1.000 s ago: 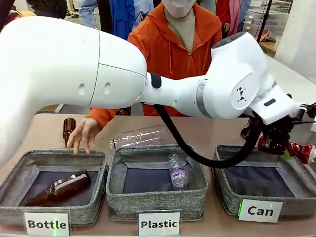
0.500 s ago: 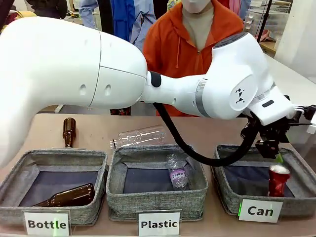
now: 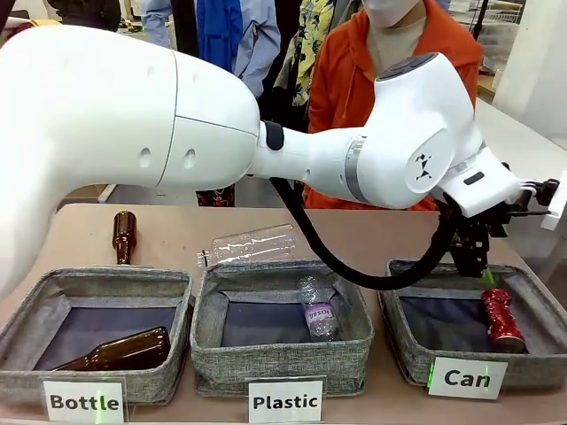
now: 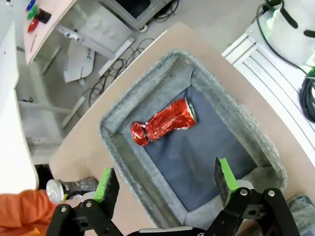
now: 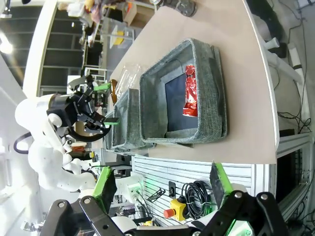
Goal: Sort the can waste into the basket.
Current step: Pick up the can waste from the table and place it in the right Fabric basket.
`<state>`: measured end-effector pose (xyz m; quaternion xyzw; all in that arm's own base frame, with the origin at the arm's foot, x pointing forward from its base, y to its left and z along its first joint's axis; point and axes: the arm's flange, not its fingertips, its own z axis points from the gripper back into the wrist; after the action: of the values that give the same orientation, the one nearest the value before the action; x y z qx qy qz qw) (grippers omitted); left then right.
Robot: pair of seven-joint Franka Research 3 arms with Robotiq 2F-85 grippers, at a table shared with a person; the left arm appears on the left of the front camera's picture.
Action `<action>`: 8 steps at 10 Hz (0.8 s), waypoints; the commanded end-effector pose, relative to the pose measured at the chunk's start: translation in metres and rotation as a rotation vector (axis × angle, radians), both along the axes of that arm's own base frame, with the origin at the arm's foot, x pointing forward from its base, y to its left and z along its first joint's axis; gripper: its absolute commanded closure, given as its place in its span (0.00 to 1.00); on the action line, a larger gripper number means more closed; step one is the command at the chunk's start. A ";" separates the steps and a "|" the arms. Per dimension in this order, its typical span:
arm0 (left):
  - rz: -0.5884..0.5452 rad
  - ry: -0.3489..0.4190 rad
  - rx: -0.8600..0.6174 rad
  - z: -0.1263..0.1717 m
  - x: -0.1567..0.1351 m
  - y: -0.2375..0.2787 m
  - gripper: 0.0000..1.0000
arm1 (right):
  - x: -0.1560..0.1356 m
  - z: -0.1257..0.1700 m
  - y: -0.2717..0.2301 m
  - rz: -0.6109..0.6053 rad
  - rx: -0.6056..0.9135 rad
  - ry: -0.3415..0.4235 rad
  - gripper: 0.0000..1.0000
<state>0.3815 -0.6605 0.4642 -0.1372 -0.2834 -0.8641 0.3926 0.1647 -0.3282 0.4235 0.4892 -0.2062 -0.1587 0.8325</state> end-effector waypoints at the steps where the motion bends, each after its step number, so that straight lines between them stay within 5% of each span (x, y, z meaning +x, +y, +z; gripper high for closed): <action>1: 0.055 0.089 0.088 0.014 -0.001 0.025 0.00 | 0.004 -0.001 0.002 -0.004 0.013 0.014 0.00; 4: 0.106 0.275 0.167 0.036 -0.008 0.122 0.00 | 0.043 -0.003 0.046 0.008 0.068 0.040 0.00; 6: 0.211 0.523 0.120 0.049 -0.001 0.216 0.00 | 0.073 -0.005 0.091 0.105 0.070 0.062 0.00; 8: 0.463 0.633 0.038 0.042 0.001 0.318 0.00 | 0.103 -0.003 0.147 0.201 0.099 0.038 0.00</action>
<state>0.4066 -0.4004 0.5142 -0.3072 -0.1380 -0.7125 0.6155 0.2568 -0.2025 0.4142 0.5396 -0.1306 -0.0980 0.8260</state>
